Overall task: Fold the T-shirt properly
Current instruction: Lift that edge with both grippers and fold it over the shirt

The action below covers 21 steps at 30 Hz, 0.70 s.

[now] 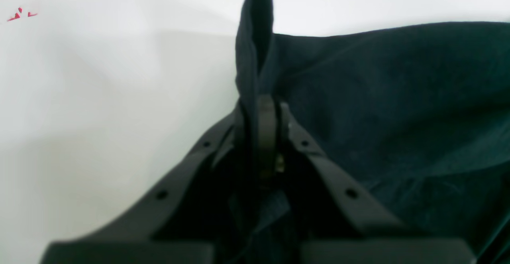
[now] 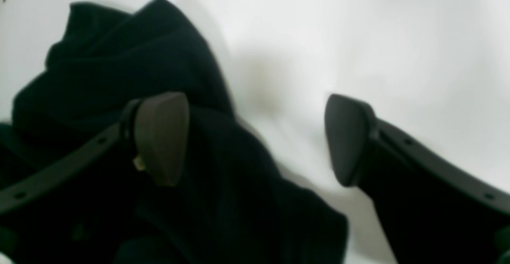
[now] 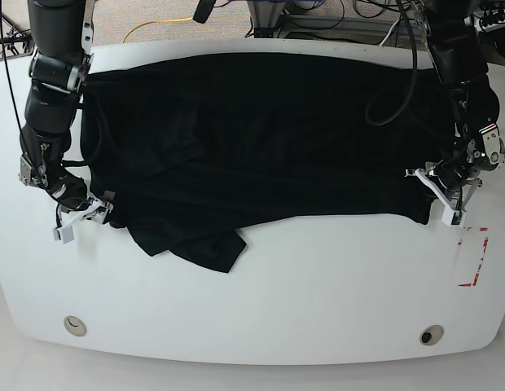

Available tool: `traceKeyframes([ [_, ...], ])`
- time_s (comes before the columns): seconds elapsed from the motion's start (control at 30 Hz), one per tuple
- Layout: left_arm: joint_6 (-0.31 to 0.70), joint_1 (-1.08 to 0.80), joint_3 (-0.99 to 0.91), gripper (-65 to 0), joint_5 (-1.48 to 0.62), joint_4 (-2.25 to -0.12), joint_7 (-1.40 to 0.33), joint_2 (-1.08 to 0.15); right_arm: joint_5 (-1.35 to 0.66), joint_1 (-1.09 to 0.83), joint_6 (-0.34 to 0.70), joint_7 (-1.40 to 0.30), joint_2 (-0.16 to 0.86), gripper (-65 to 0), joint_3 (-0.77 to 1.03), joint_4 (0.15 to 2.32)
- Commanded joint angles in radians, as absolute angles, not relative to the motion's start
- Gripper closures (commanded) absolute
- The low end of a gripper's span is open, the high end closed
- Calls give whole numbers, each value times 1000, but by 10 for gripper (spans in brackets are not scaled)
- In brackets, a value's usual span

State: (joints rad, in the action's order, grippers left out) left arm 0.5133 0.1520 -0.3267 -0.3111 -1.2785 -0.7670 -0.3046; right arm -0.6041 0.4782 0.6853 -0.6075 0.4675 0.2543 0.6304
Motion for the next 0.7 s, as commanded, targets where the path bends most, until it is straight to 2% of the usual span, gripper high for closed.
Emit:
traceKeyframes([
  [0.0, 513, 174, -332, -1, -320, -1297, -748, -320, -622, 510, 698, -585, 481, -503, 226, 644],
  [0.17, 513, 176, -332, -1, -320, -1297, -748, -320, -624, 509, 698, -585, 447, -487, 196, 644],
  [0.33, 513, 173, -332, -1, -320, -1297, -748, -320, -622, 518, 698, -582, 395, -365, 183, 644],
  [0.57, 513, 171, -331, -1, -317, -1297, -748, -320, -621, 552, 694, -519, 366, -357, 185, 639],
  [0.67, 513, 173, -331, -1, -317, -1297, -748, -320, -621, 576, 693, -522, 367, -303, 182, 636],
])
